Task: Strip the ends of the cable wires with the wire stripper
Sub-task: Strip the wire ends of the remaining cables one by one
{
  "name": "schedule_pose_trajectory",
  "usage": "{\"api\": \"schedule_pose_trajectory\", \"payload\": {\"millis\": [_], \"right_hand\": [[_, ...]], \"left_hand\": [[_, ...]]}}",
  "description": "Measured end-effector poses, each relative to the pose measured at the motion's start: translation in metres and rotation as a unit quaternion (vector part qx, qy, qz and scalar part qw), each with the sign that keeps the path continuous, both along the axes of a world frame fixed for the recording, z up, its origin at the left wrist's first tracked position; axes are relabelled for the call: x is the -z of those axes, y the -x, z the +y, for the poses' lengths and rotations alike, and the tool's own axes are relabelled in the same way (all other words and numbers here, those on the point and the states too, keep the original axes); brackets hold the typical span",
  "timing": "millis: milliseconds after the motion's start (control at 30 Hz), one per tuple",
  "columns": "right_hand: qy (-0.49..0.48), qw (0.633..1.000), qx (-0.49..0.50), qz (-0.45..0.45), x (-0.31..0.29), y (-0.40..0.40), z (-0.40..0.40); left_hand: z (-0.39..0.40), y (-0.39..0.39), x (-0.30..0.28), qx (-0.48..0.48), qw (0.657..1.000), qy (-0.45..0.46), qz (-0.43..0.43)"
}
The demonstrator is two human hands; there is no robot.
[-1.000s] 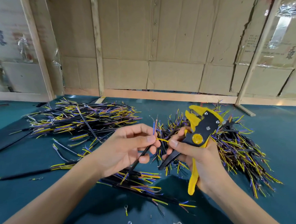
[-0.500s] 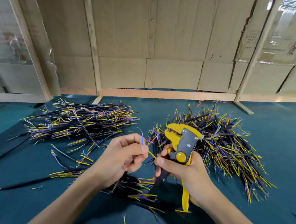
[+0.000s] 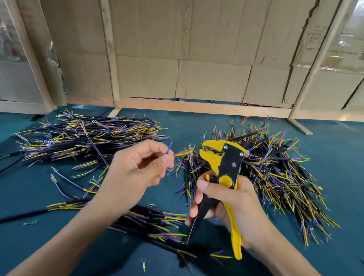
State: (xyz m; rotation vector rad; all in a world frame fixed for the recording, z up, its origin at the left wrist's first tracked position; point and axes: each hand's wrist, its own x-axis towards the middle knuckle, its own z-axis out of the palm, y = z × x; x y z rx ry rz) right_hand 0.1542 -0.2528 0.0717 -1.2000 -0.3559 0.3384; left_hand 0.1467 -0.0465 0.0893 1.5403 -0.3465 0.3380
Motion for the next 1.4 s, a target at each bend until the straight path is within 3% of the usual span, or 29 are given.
{"api": "schedule_pose_trajectory", "payload": {"millis": [133,300,533,800,1067,1400], "right_hand": [[0.031,0.997,-0.068,0.004,-0.004,0.005,-0.003],[0.047,0.994,-0.094,0.008,-0.005,0.009,0.000],[0.043,0.994,-0.099,0.013,-0.002,0.009,0.003],[0.088,0.993,-0.080,-0.005,0.000,0.010,0.005],[0.074,0.994,-0.076,-0.002,0.001,0.012,0.007],[0.085,0.994,-0.042,0.053,0.002,0.013,0.008]], "left_hand": [[0.009,0.001,-0.002,-0.117,0.978,-0.156,-0.074],[0.011,0.001,0.003,-0.164,0.936,-0.258,-0.176],[0.005,0.001,0.005,-0.170,0.920,-0.263,-0.236],[0.003,0.000,0.009,-0.173,0.909,-0.283,-0.251],[0.005,0.001,0.009,-0.174,0.899,-0.309,-0.258],[0.007,0.002,0.010,-0.179,0.880,-0.341,-0.279]]}}
